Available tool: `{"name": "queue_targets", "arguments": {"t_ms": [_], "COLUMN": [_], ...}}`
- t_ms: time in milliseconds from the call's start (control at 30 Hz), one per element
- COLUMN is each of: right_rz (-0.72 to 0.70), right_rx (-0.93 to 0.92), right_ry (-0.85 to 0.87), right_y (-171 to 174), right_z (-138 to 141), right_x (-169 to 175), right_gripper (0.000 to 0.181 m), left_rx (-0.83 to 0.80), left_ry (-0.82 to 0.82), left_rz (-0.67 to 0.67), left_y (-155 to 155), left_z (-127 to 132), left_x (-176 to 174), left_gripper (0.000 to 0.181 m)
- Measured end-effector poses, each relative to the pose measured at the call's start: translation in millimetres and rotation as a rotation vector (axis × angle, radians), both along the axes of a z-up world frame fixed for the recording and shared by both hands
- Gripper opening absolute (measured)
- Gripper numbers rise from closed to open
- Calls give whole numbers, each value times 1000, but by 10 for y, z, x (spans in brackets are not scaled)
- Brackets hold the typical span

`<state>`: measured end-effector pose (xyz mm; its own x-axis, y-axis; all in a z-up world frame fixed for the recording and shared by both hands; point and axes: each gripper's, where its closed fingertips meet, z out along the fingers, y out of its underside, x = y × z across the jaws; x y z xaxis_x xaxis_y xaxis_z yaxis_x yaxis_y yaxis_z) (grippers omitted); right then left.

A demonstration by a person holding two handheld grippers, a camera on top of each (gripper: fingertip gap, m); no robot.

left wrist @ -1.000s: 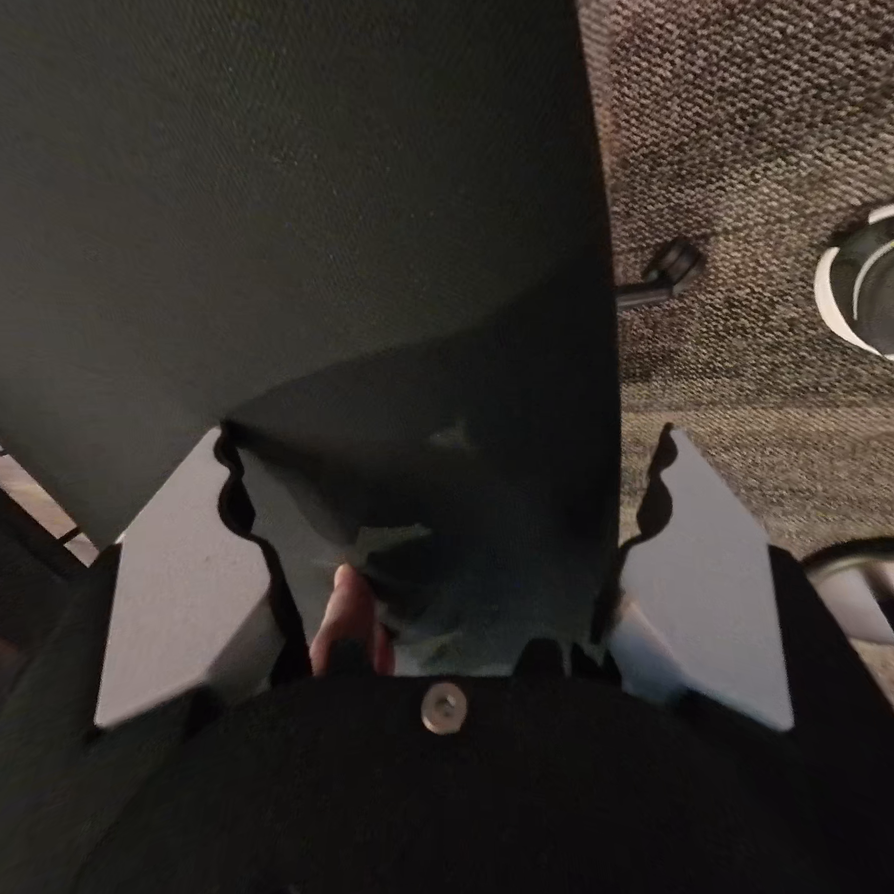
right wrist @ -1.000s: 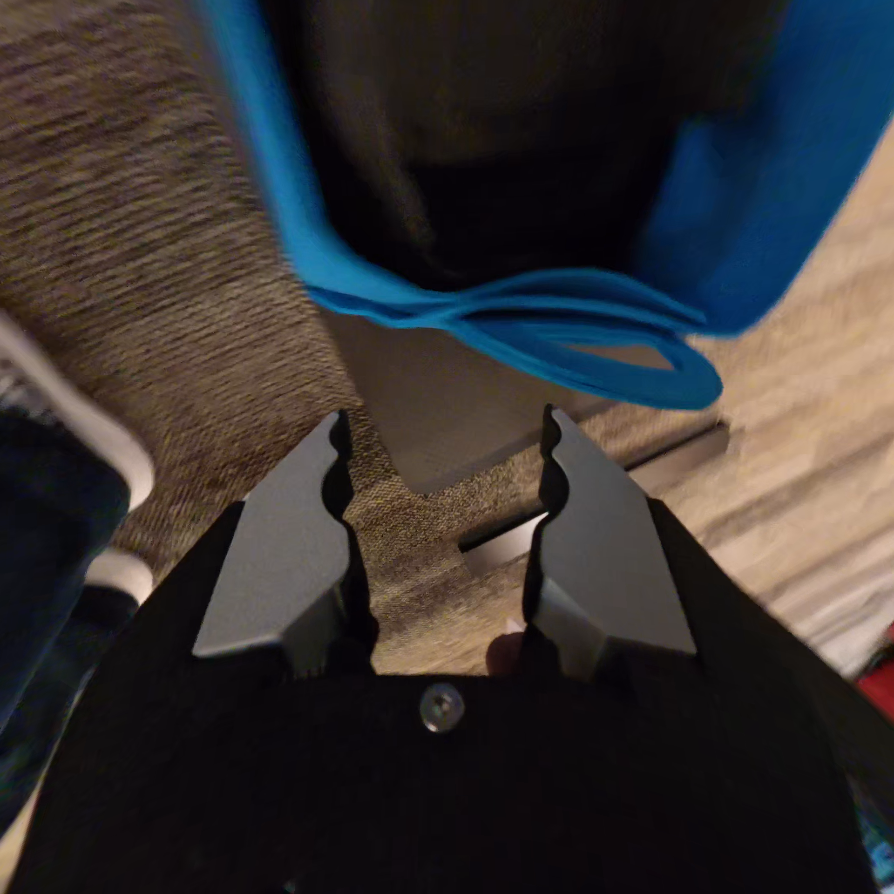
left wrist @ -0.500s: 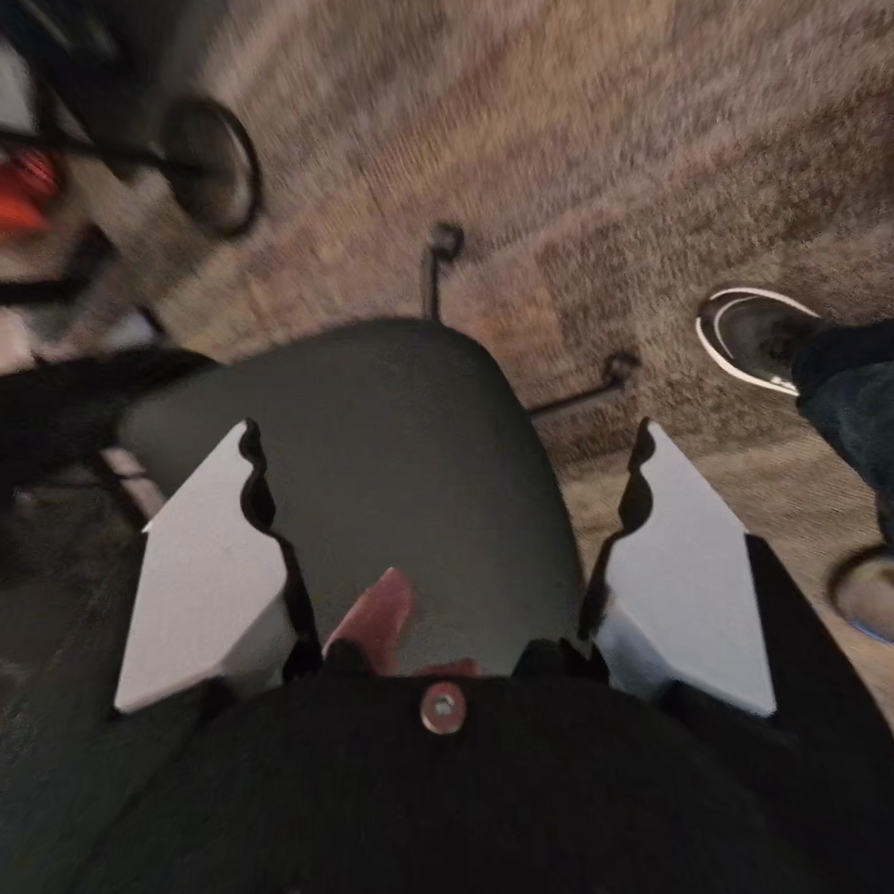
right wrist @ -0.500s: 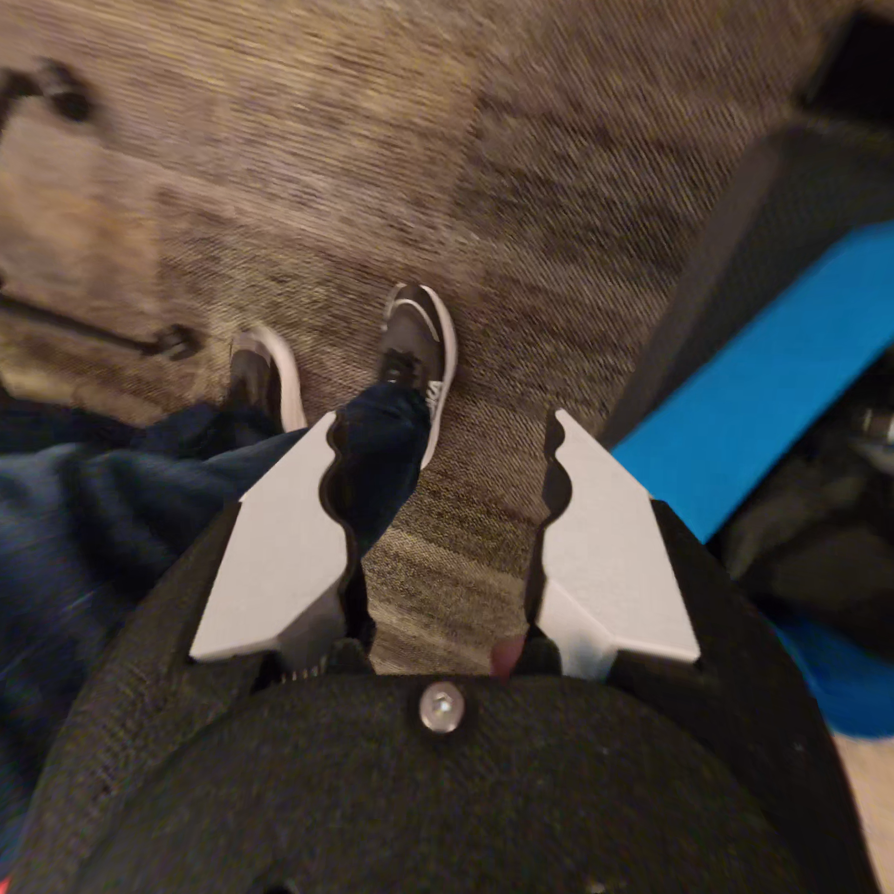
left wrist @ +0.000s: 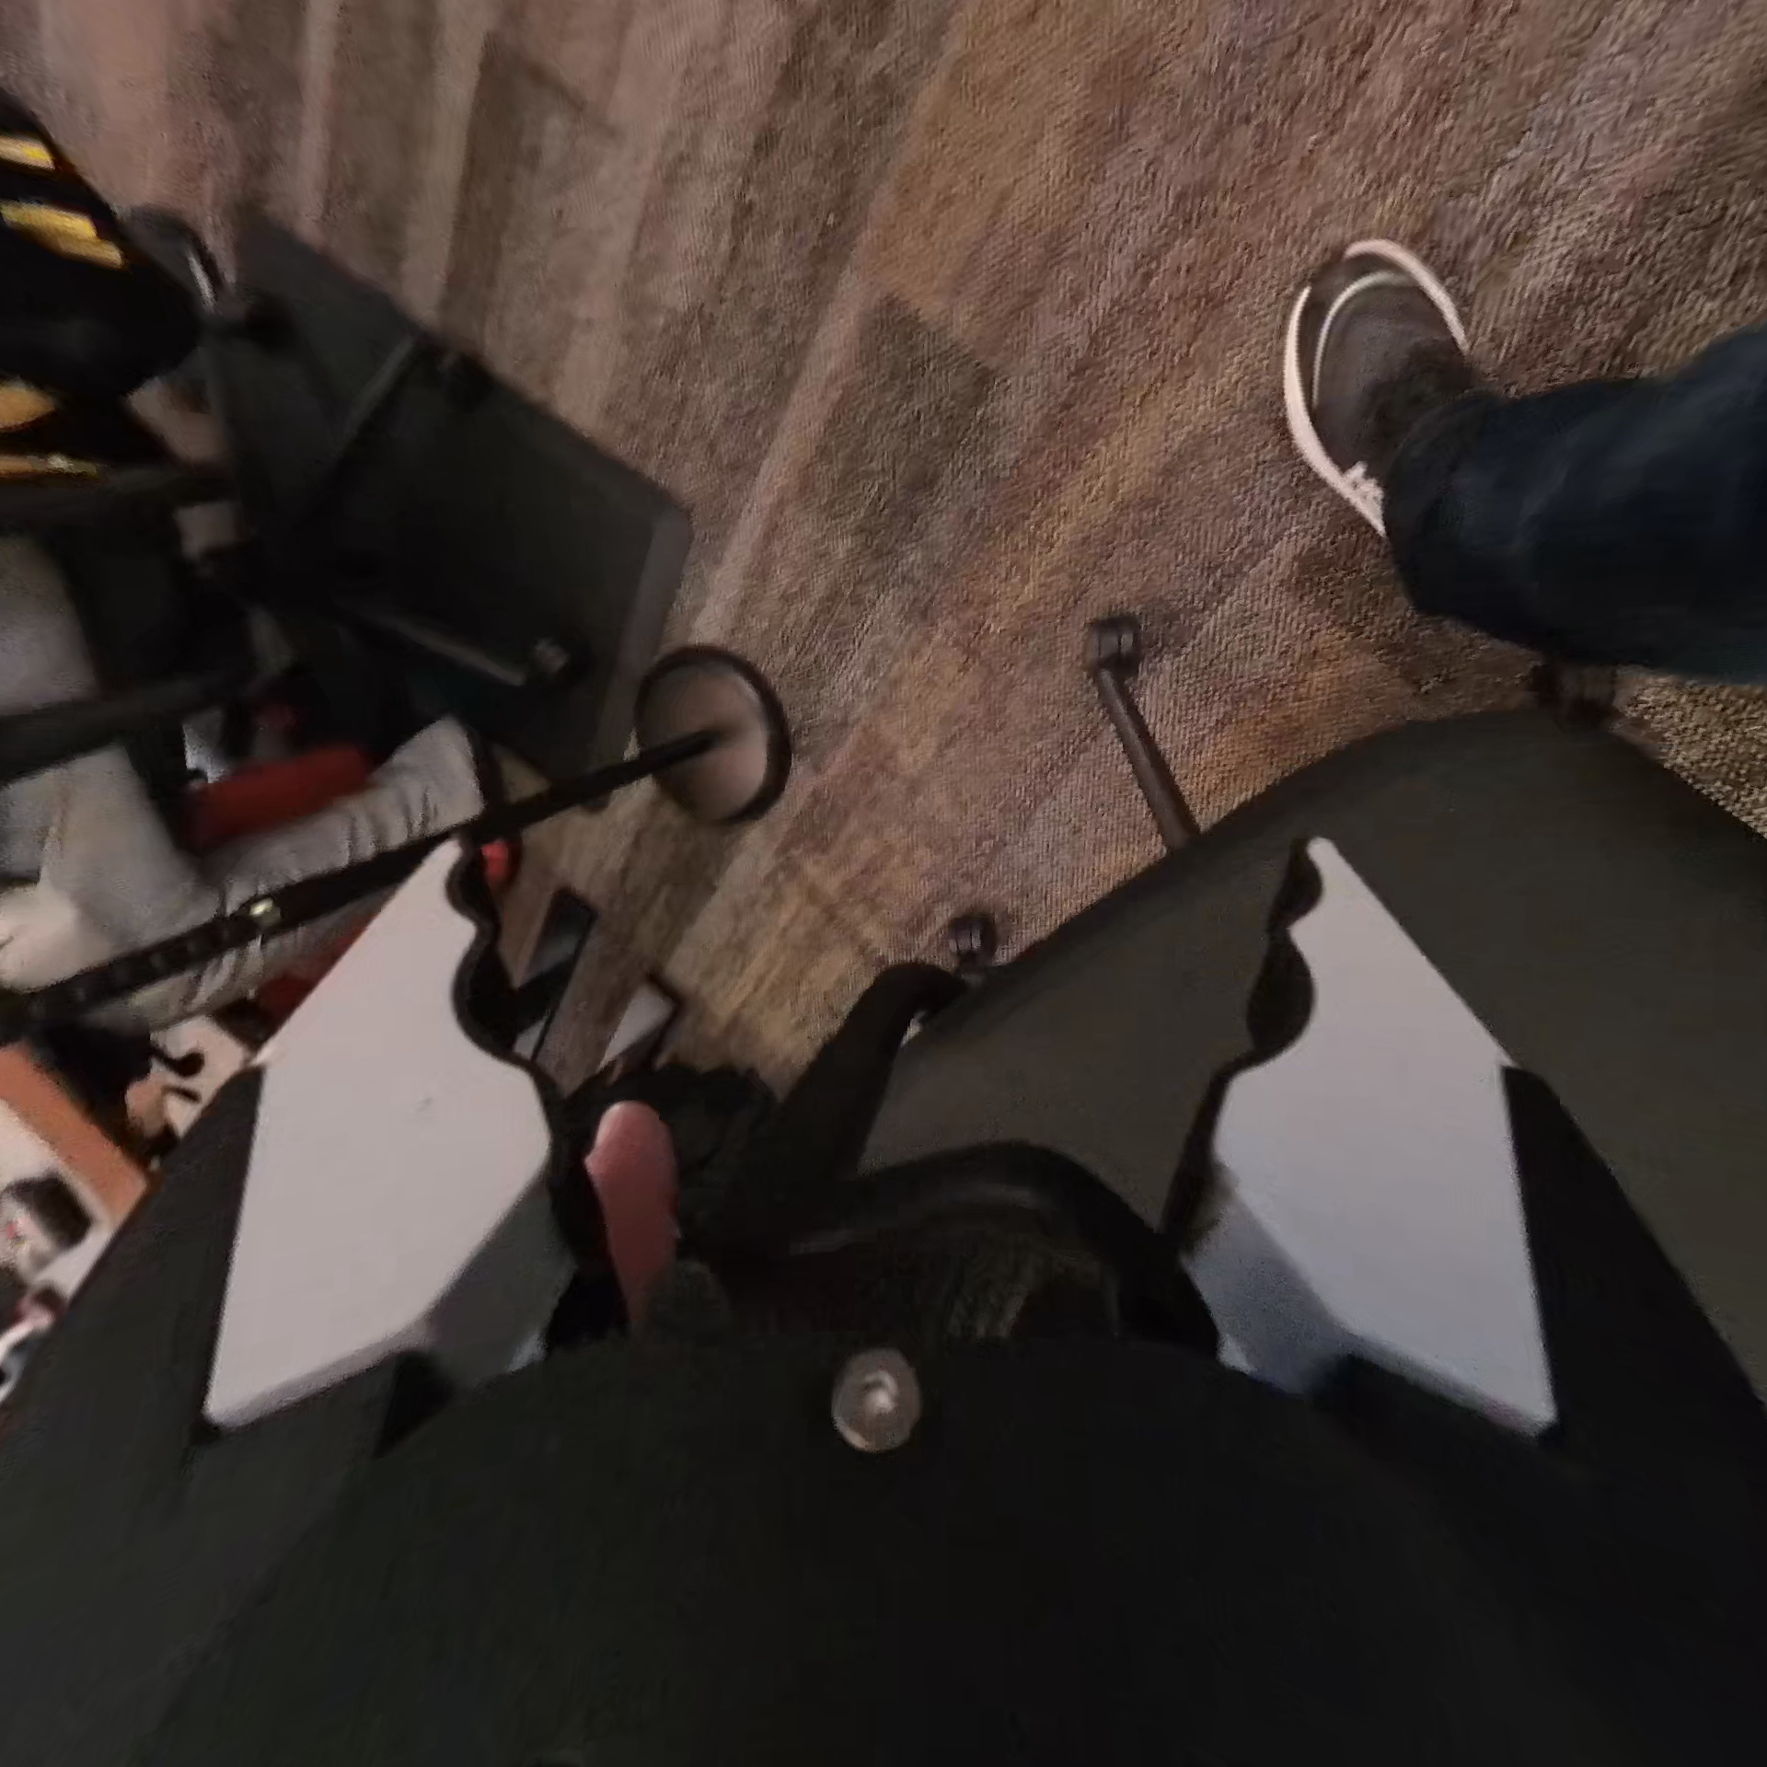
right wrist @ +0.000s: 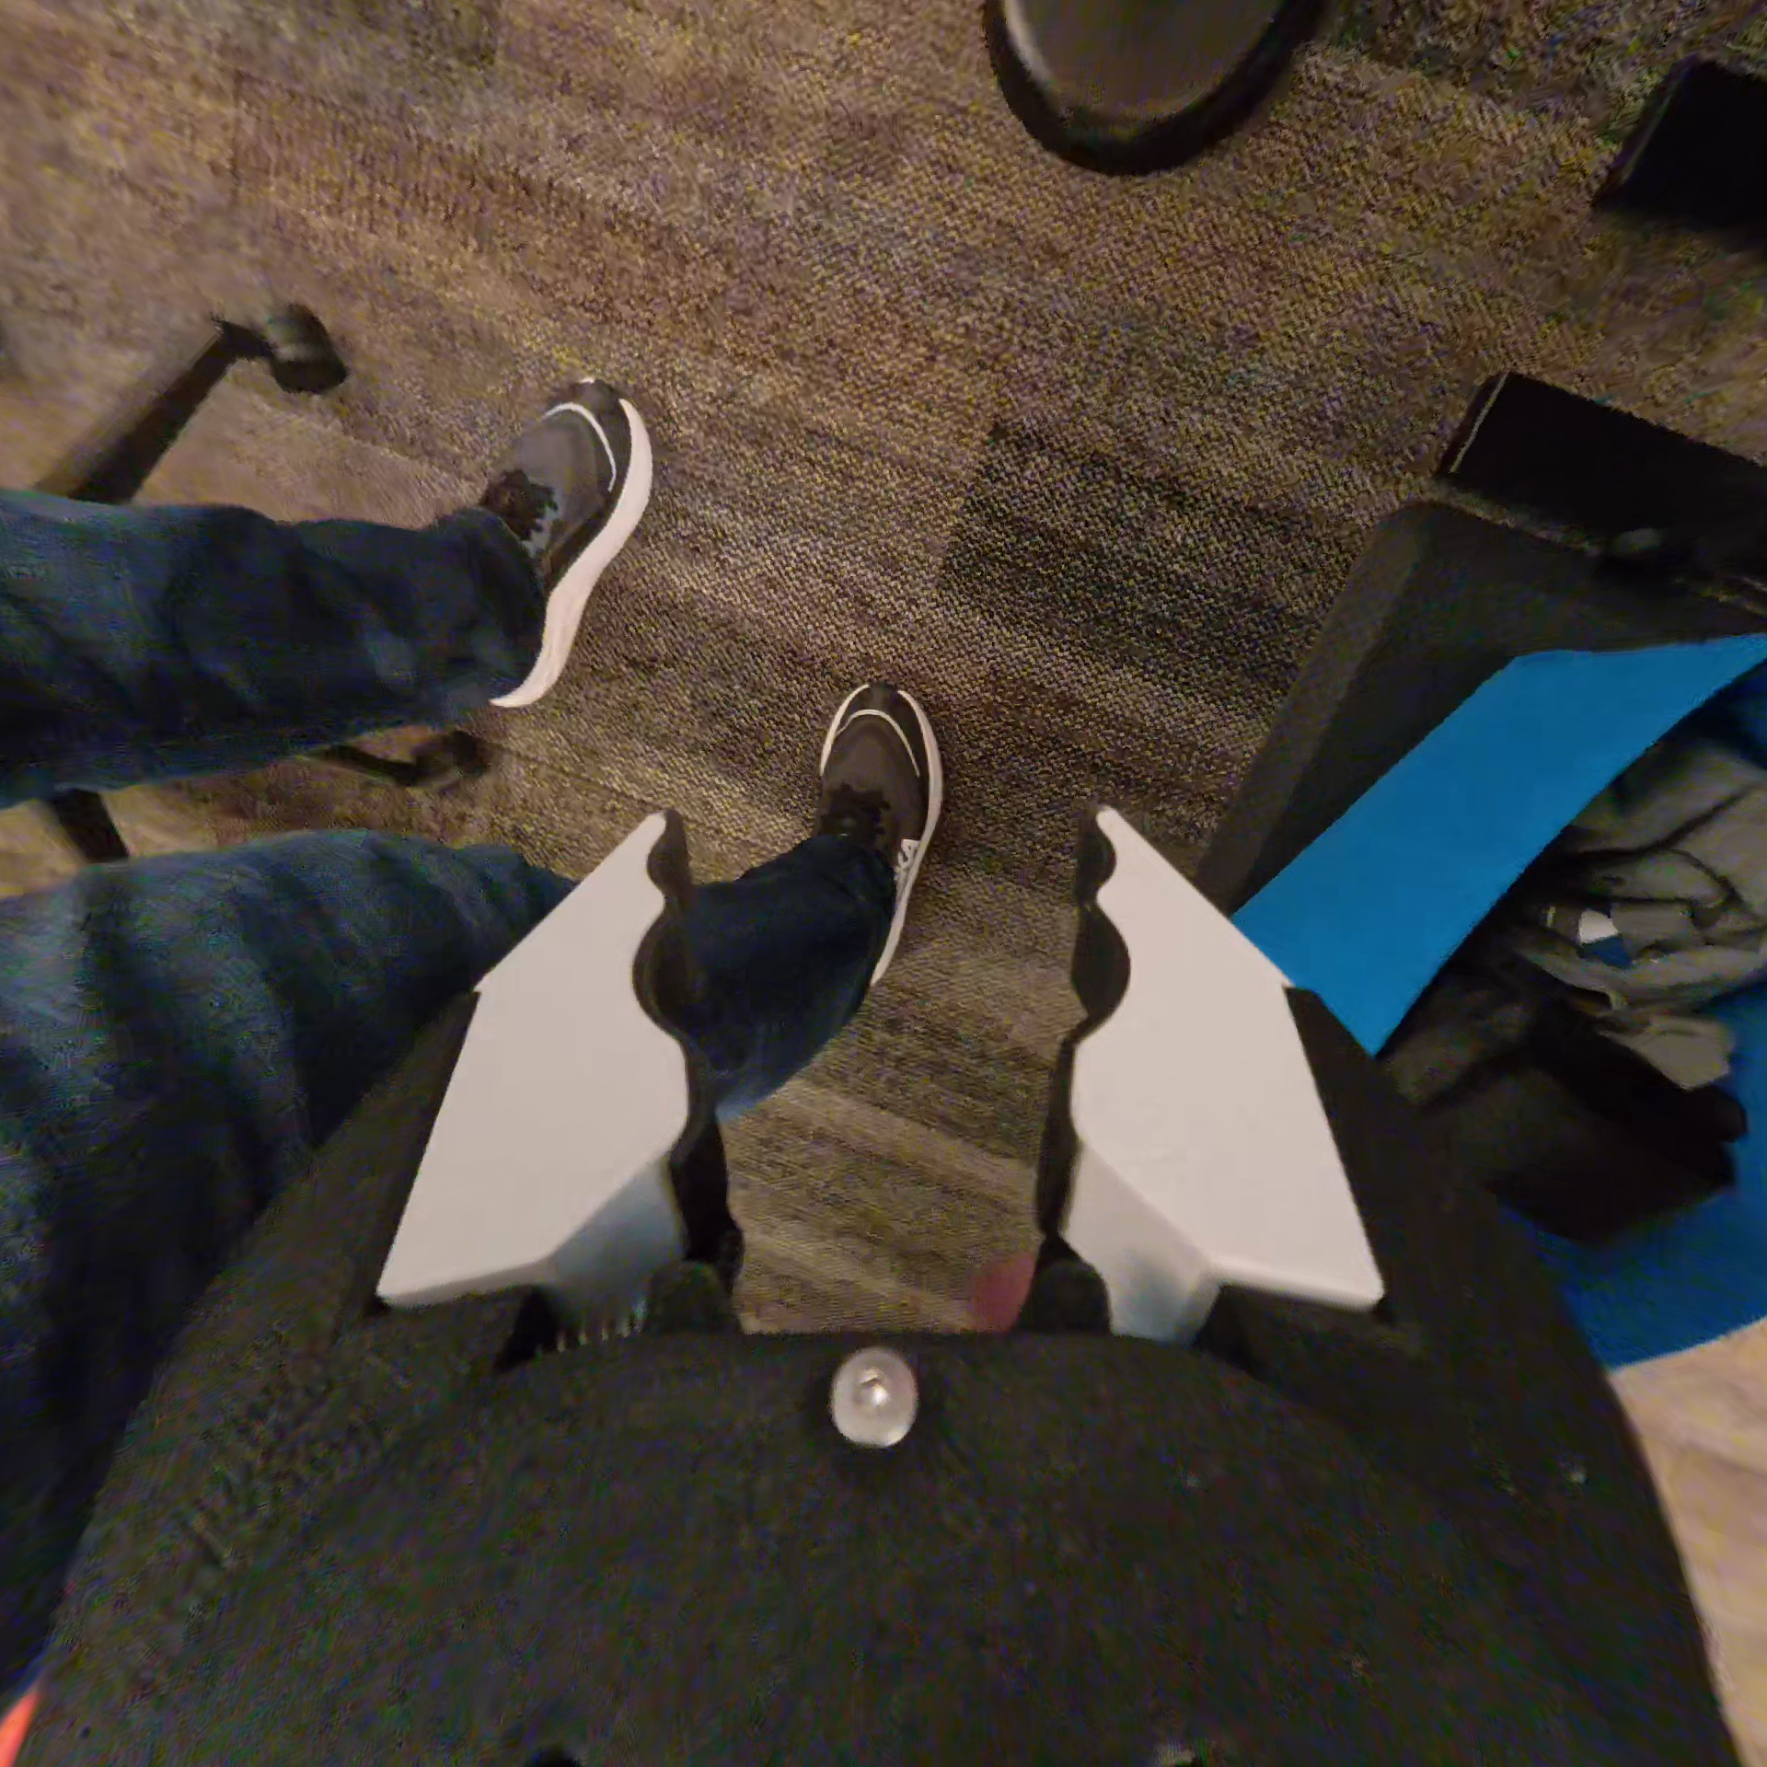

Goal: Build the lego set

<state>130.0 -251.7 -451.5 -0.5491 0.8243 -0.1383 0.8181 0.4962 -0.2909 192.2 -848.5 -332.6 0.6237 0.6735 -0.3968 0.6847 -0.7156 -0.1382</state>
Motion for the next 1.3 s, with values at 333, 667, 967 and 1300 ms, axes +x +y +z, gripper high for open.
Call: {"name": "queue_targets", "arguments": {"t_ms": [333, 667, 967, 1300], "right_rz": [-249, -357, -593, -816], "right_rx": [18, -126, -137, 37], "right_ry": [24, 112, 173, 271], "right_y": [-1088, -1744, -1366, -462], "right_z": [545, 85, -938, -1866], "right_x": [420, 773, 1891, 3060], "right_gripper": [77, 78, 77, 77], "left_rx": [197, 209, 220, 224], "left_ry": [-99, -287, -302, -294], "left_rz": [42, 55, 74, 42], "left_y": [-214, -618, -668, -577], "left_z": [-141, -309, -383, -411], "left_x": [-158, -65, -68, -59], "left_gripper": [135, 124, 120, 115]}}
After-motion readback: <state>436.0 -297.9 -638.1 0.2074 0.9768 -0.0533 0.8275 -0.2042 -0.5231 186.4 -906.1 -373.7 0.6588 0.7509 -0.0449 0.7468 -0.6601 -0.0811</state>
